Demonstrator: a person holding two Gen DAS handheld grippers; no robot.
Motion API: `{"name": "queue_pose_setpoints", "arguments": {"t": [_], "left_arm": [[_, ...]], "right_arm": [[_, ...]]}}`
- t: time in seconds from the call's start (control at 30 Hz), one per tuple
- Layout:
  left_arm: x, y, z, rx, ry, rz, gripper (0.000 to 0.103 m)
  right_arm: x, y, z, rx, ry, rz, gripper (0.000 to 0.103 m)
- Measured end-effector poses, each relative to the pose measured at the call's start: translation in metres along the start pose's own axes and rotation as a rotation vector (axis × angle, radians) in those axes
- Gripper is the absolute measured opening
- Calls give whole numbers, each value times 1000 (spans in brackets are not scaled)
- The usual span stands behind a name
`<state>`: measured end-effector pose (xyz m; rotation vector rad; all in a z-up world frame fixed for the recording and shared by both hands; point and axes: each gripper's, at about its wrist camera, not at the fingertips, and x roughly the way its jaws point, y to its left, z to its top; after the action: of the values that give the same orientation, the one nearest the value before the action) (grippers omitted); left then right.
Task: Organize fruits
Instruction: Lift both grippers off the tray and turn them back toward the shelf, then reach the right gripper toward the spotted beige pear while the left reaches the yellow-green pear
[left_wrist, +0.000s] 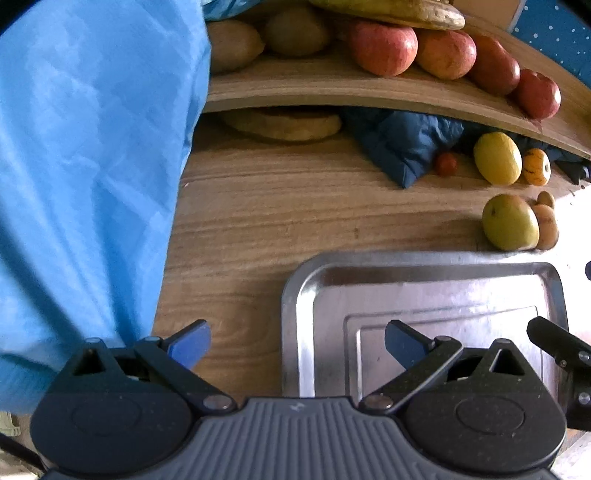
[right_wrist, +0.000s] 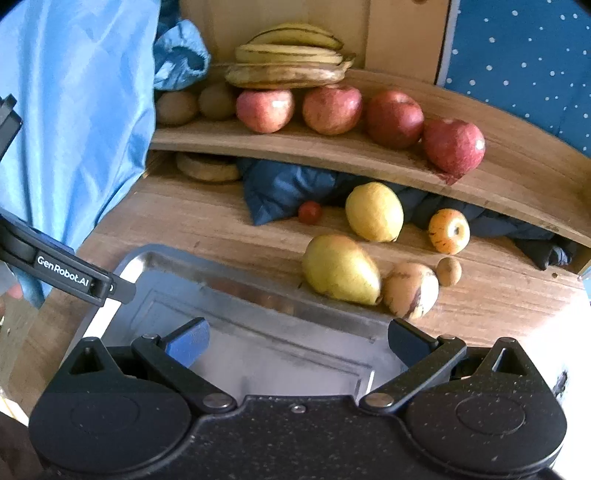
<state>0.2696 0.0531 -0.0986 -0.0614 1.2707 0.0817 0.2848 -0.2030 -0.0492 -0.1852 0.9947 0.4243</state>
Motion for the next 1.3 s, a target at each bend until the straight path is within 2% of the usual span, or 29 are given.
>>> {"name": "queue_pose_setpoints", "arguments": {"t": [0.3, 0.47, 0.73, 1.03, 1.3], "left_arm": [[12, -20, 29, 44, -13, -58, 102], [22, -39, 38, 107, -8, -98, 102], [32, -63, 45, 190, -15, -185, 102], [33, -87, 56, 281, -69, -317, 102], [37, -104, 63, 329, -76, -386, 102]], "right_arm": [[9, -13, 6, 41, -3, -65, 102], [12, -26, 4, 76, 3, -132, 102], [8, -62, 2, 192, -1, -227, 102], [16, -103, 9, 382, -20, -191, 102], [36, -110, 18, 416, 3, -159, 94]]}}
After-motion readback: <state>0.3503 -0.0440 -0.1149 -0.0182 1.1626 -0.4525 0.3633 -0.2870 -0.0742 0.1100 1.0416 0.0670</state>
